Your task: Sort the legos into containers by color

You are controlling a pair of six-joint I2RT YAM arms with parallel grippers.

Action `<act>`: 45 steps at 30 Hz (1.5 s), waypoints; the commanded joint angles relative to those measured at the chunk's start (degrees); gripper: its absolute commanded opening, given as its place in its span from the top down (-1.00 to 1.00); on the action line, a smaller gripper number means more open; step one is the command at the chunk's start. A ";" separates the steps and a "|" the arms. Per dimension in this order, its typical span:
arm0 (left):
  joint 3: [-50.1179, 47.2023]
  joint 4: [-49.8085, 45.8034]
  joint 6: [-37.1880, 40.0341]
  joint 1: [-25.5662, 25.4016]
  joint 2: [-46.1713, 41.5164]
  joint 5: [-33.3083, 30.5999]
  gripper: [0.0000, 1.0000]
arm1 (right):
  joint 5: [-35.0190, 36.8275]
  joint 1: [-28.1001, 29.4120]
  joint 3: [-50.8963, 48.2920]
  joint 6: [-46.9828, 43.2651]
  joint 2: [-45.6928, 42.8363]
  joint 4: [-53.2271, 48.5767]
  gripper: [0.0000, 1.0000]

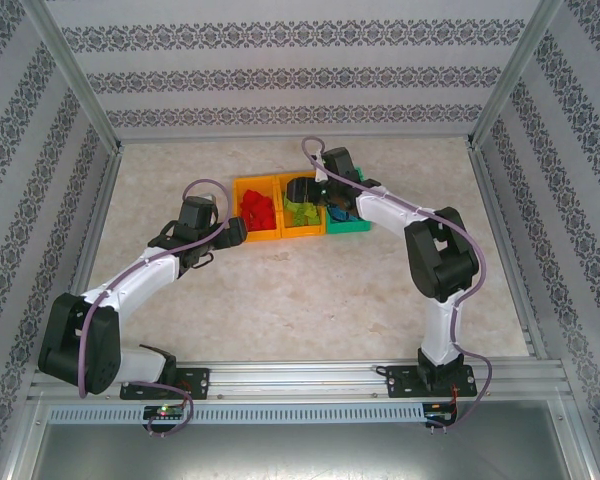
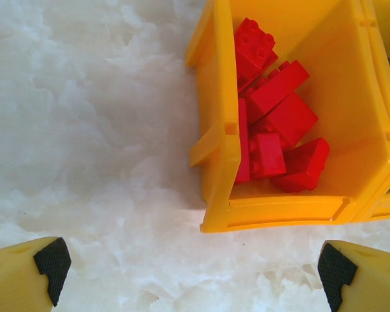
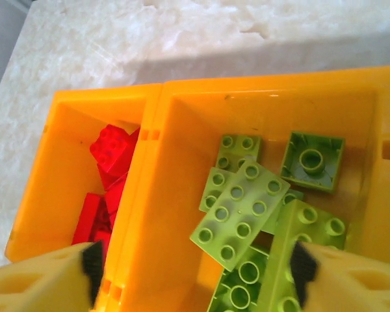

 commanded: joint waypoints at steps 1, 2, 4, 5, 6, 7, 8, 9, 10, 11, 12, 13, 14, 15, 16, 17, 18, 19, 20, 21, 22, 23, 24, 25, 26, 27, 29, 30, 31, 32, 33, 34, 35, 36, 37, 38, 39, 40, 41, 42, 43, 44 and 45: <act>-0.71 1.99 1.20 0.65 -1.62 -0.77 -0.99 | 0.94 -0.48 -4.85 -1.59 -6.29 1.94 -0.81; -0.62 1.75 1.38 0.67 -1.87 -1.18 -0.99 | 2.03 -0.46 -6.90 -2.35 -8.63 2.97 -0.91; -0.62 1.13 1.90 0.69 -2.57 -2.39 -0.99 | 5.47 -0.55 -11.55 -5.16 -13.87 4.53 -0.96; -0.58 0.76 2.32 0.69 -2.97 -3.34 -0.99 | 8.07 -0.55 -13.68 -7.05 -16.46 4.91 -0.97; -0.40 0.16 2.83 0.65 -3.57 -4.90 -0.99 | 12.29 -0.63 -16.64 -9.74 -19.96 5.17 -0.96; -0.22 -0.81 3.21 0.69 -4.18 -6.73 -0.99 | 17.31 -0.87 -19.82 -12.76 -23.39 5.66 -0.96; 0.05 -1.51 3.48 0.68 -4.92 -8.64 -0.99 | 22.84 -1.35 -23.23 -15.76 -26.71 6.97 -0.96; -0.02 -1.63 3.82 0.63 -5.58 -9.65 -0.99 | 26.75 -2.17 -27.14 -17.95 -29.19 8.86 -0.96; -0.43 -1.32 4.40 0.68 -6.30 -10.44 -0.99 | 30.45 -3.74 -30.95 -19.91 -32.05 11.03 -0.96; -0.99 -0.73 4.95 0.70 -6.83 -11.07 -0.99 | 32.19 -5.87 -34.11 -21.57 -34.37 12.76 -0.96; -1.46 -0.23 5.65 0.68 -7.14 -11.43 -0.99 | 33.01 -7.92 -36.69 -22.85 -36.02 14.08 -0.96; -1.86 0.08 6.37 0.63 -7.48 -12.03 -0.99 | 34.14 -10.18 -39.65 -24.05 -37.55 15.64 -0.96; -2.12 0.27 7.06 0.67 -7.61 -12.77 -0.99 | 35.24 -12.26 -42.58 -25.10 -38.62 18.47 -0.96; -2.41 0.44 7.73 0.63 -7.83 -13.64 -0.99 | 35.37 -13.86 -44.80 -25.57 -39.16 20.87 -0.96; -2.91 0.92 8.65 0.69 -8.26 -15.05 -0.99 | 34.56 -16.24 -48.22 -25.94 -39.42 25.39 -0.96; -3.52 2.00 9.62 0.63 -8.90 -16.60 -0.99 | 33.39 -18.15 -50.70 -25.54 -39.10 29.57 -0.96; -4.29 3.28 10.72 0.67 -9.64 -17.81 -0.99 | 32.48 -19.45 -52.18 -25.24 -38.41 32.36 -0.96; -5.33 5.13 12.01 0.68 -10.54 -19.75 -0.99 | 32.42 -20.17 -53.21 -24.95 -37.15 34.94 -0.96; -6.59 7.23 13.57 0.69 -11.44 -21.45 -0.99 | 32.52 -20.50 -53.77 -25.12 -35.54 37.24 -0.96; -7.64 8.88 14.75 0.69 -12.25 -22.79 -0.99 | 32.99 -20.55 -54.10 -25.03 -34.12 39.16 -0.96; -8.88 10.39 15.82 0.69 -13.09 -24.33 -0.99 | 32.87 -20.71 -54.50 -24.76 -32.20 41.47 -0.96; -9.85 12.01 16.87 0.63 -13.85 -25.57 -0.99 | 32.58 -20.86 -54.68 -24.79 -30.53 43.00 -0.96; -11.33 13.99 18.08 0.69 -14.70 -26.88 -0.99 | 32.82 -20.94 -54.99 -24.40 -28.67 46.00 -0.96; -12.79 16.18 19.47 0.65 -15.33 -27.60 -0.99 | 32.66 -21.07 -55.30 -24.25 -29.18 46.36 -0.96; -14.22 18.58 21.03 0.68 -15.91 -28.32 -0.99 | 31.89 -21.42 -55.73 -23.98 -30.18 45.75 -0.96; -15.39 20.57 22.22 0.64 -16.25 -28.76 -0.99 | 30.38 -21.99 -57.12 -23.82 -29.72 48.09 -0.96; -17.90 25.92 25.64 0.76 -16.10 -28.76 -0.99 | 26.29 -23.28 -59.57 -23.62 -26.42 56.32 -0.96; -18.84 28.25 27.05 0.72 -15.69 -28.97 -0.99 | 26.01 -23.32 -60.35 -23.63 -25.44 59.39 -0.96; -19.59 30.52 28.55 0.87 -15.11 -29.25 -0.99 | 25.02 -23.45 -59.69 -23.86 -26.49 56.20 -0.96; -20.15 32.10 30.20 1.00 -14.40 -29.53 -0.99 | 23.11 -23.64 -58.69 -24.44 -27.62 52.37 -0.96; -20.71 33.60 30.98 1.22 -13.61 -30.22 -0.99 | 21.63 -23.82 -58.93 -24.63 -26.98 54.09 -0.96; -21.16 35.46 31.26 1.59 -12.52 -30.62 -0.99 | 21.40 -23.89 -59.38 -24.45 -26.32 56.02 -0.96; -21.53 37.21 31.29 2.17 -11.10 -30.60 -0.99 | 20.83 -24.02 -59.18 -24.77 -26.78 54.78 -0.96; -21.87 39.04 31.54 2.66 -9.68 -30.33 -0.99 | 19.83 -24.05 -58.79 -25.31 -27.33 53.02 -0.96; -22.43 41.98 31.64 3.38 -7.83 -29.65 -0.99 | 19.49 -23.98 -59.03 -25.36 -27.08 54.15 -0.96; -22.96 45.22 31.56 4.29 -5.67 -28.25 -0.99 | 19.46 -24.02 -59.22 -25.34 -26.68 54.95 -0.97; -23.17 47.49 30.70 5.25 -3.52 -26.62 -0.99 | 19.46 -24.02 -59.05 -25.35 -27.03 54.15 -0.96; -23.07 49.90 30.04 6.49 -0.79 -23.87 -0.99 | 19.42 -24.01 -58.93 -25.36 -27.27 53.60 -0.96; -22.19 50.56 29.40 7.25 1.88 -22.77 -0.99 | 19.42 -24.00 -59.15 -25.36 -26.95 54.40 -0.97; -21.26 50.57 29.18 7.55 4.12 -22.75 -0.99 | 19.38 -23.98 -59.19 -25.36 -27.02 54.36 -0.96; -20.59 51.21 29.18 7.81 6.53 -23.06 -0.99 | 19.43 -24.01 -59.11 -25.49 -27.19 53.93 -0.96; -20.61 53.50 28.87 8.12 8.51 -22.84 -0.99 | 19.40 -23.95 -59.15 -25.45 -27.07 54.29 -0.96; -20.88 55.35 28.92 8.26 9.84 -22.27 -0.99 | 19.43 -23.94 -59.27 -25.55 -27.16 54.44 -0.96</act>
